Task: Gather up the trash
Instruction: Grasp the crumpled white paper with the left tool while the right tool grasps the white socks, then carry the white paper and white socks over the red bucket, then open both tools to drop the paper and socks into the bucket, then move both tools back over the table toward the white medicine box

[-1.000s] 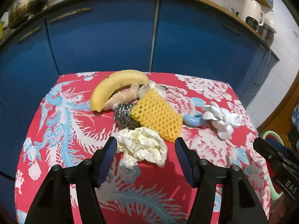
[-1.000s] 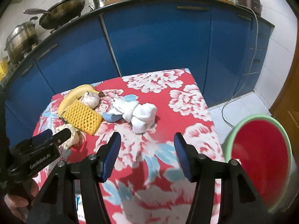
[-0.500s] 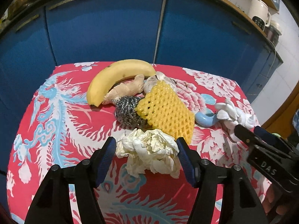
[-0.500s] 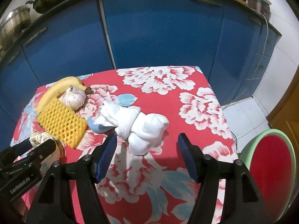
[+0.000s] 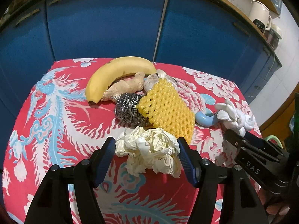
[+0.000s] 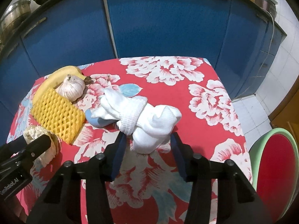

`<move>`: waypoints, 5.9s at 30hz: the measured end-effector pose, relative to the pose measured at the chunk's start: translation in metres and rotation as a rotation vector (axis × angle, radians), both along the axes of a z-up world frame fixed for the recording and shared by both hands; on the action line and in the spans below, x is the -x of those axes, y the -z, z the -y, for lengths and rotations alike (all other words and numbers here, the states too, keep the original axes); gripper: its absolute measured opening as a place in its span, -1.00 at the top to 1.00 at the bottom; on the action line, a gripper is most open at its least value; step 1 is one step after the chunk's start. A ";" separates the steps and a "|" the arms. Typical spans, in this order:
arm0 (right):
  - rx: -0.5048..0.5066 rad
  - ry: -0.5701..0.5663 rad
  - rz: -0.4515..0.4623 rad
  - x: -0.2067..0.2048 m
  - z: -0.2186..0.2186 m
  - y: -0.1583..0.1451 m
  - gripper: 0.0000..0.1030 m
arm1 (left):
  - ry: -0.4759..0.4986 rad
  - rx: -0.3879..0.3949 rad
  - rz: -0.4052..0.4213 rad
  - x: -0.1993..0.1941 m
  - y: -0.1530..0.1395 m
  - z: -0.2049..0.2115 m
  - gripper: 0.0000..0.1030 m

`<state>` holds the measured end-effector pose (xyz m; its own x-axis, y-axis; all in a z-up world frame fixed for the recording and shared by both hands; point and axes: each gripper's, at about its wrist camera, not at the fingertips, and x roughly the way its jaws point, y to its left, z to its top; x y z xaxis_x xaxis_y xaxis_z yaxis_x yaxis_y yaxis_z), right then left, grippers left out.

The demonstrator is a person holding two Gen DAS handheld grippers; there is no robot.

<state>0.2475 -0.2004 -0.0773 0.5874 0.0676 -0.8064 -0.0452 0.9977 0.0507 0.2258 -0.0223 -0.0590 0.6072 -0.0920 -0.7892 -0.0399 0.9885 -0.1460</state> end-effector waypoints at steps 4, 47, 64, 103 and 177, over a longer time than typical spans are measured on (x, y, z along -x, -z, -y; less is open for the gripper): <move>0.008 -0.002 0.004 0.000 0.000 0.001 0.18 | 0.000 0.001 0.000 0.000 0.000 0.000 -0.34; -0.116 0.053 0.123 0.083 0.056 -0.053 0.74 | 0.065 0.081 0.028 0.007 -0.007 0.002 0.51; -0.164 0.234 0.139 0.139 0.135 -0.059 0.74 | 0.125 0.100 0.085 0.044 -0.042 0.024 0.59; -0.227 0.524 0.075 0.215 0.262 -0.017 0.53 | 0.541 0.002 0.078 0.102 -0.054 0.218 0.59; -0.222 0.354 0.124 0.242 0.176 -0.056 0.16 | 0.302 -0.007 0.023 0.113 -0.034 0.097 -0.08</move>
